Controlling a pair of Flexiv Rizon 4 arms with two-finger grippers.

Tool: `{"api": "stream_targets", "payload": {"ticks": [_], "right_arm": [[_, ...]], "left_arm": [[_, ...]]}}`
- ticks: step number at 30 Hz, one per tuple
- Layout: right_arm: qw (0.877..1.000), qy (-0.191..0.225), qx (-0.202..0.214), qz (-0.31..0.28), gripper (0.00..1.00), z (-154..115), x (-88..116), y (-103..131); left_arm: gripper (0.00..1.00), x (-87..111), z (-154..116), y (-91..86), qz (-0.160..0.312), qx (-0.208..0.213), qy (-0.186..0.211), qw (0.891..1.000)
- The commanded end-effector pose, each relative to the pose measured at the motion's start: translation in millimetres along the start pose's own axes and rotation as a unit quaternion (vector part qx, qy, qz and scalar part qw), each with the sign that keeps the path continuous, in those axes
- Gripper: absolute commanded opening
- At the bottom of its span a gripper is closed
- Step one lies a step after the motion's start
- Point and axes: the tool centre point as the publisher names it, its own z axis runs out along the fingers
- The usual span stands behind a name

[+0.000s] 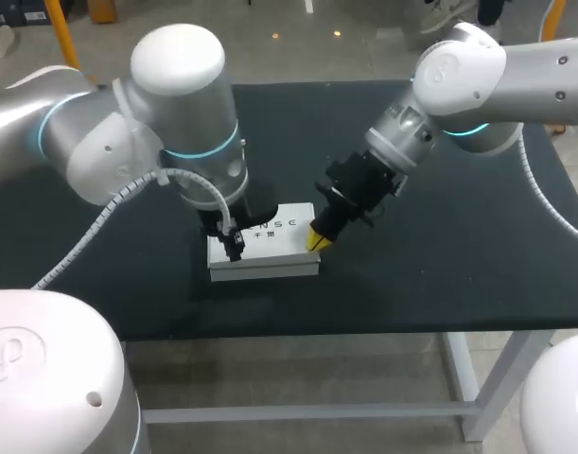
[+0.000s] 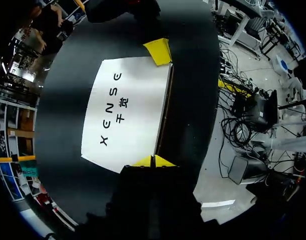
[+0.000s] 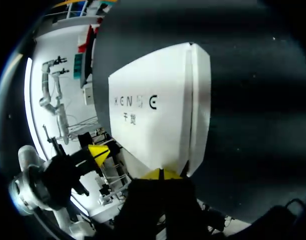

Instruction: Assemble the packaging by folding the flat box into shape, placing the metal phone stand inside, and closing the box properly

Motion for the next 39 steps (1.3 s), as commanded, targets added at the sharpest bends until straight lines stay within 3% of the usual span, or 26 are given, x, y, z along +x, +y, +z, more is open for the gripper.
{"api": "stream_targets", "payload": {"ticks": [1, 14, 39], "right_arm": [[1.000, 0.003, 0.006, 0.000, 0.00, 6, -4, 5], [1.000, 0.004, 0.007, 0.001, 0.00, 8, -6, 5], [0.999, 0.019, 0.028, 0.023, 0.00, 21, -31, 16]], "left_arm": [[0.00, -4.7, 1, 14.5, -0.002, 0.047, 0.010, 0.999], [0.00, -19.4, 25, 13.6, -0.017, 0.059, 0.044, 0.997], [0.00, -18.3, 47, 19.7, -0.025, 0.048, 0.058, 0.997]]}}
